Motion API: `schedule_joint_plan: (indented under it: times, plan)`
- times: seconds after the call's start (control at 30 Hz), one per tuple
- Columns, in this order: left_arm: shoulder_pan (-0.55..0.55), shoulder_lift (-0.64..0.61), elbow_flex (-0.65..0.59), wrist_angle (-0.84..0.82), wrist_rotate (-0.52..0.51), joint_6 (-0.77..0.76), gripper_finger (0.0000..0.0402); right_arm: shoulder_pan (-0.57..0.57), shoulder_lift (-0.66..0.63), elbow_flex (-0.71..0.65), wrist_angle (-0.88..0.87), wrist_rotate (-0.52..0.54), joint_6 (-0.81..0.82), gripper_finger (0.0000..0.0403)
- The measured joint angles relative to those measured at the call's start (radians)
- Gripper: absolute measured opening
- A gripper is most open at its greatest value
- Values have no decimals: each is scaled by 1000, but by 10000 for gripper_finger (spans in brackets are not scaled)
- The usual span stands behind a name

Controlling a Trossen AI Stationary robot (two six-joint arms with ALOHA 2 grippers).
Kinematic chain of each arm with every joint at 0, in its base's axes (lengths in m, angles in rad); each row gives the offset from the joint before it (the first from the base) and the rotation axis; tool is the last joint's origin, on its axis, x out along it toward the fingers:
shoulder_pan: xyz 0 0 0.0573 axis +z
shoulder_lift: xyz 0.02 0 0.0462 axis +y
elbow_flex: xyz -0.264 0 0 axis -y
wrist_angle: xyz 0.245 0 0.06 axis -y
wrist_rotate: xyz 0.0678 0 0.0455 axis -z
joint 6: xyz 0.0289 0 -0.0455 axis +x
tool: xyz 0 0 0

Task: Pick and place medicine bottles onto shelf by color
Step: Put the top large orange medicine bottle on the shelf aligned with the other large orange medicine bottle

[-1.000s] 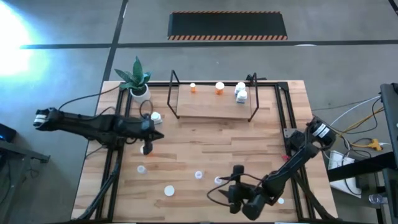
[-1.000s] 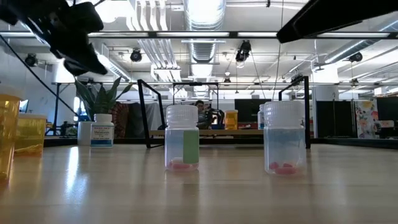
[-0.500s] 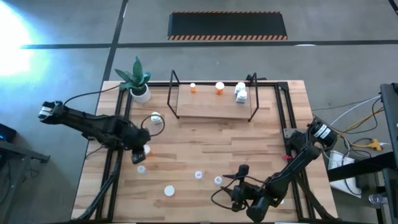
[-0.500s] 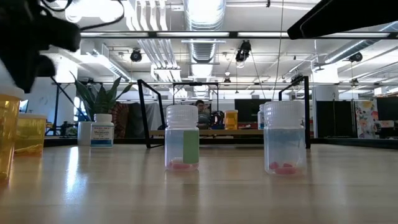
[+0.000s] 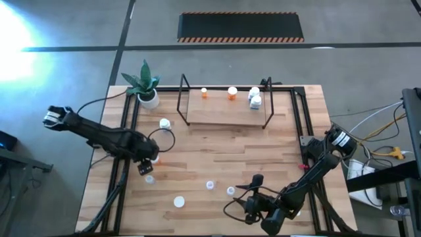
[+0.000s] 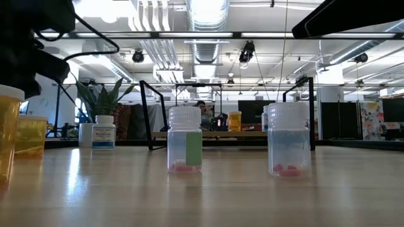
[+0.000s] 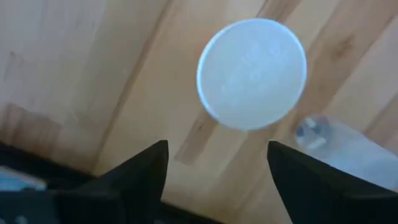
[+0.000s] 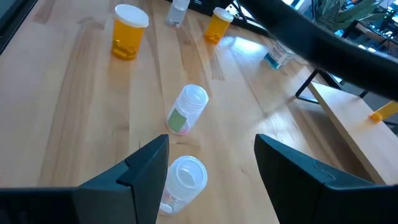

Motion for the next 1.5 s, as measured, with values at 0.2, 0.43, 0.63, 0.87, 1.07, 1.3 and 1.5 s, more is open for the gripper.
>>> schedule_joint_plan:
  times: [0.2,0.43,0.63,0.87,1.07,1.3,1.5]
  plan:
    - [-18,28,-27,75,-89,22,266,0,0,0,1,0,0,226]
    - [-31,57,-27,166,-148,39,266,0,0,-1,13,0,-7,226]
    - [-30,106,-27,209,-152,48,266,0,0,-1,14,0,-8,226]
    - [-29,189,-6,209,-169,57,252,0,0,-2,15,0,-14,226]
    - [-29,225,28,209,-191,84,219,0,0,-2,15,0,-16,226]
    - [-29,216,78,198,-192,84,185,0,0,-4,15,0,-16,226]
    - [-29,210,133,190,-169,84,180,0,0,-4,15,1,-16,226]
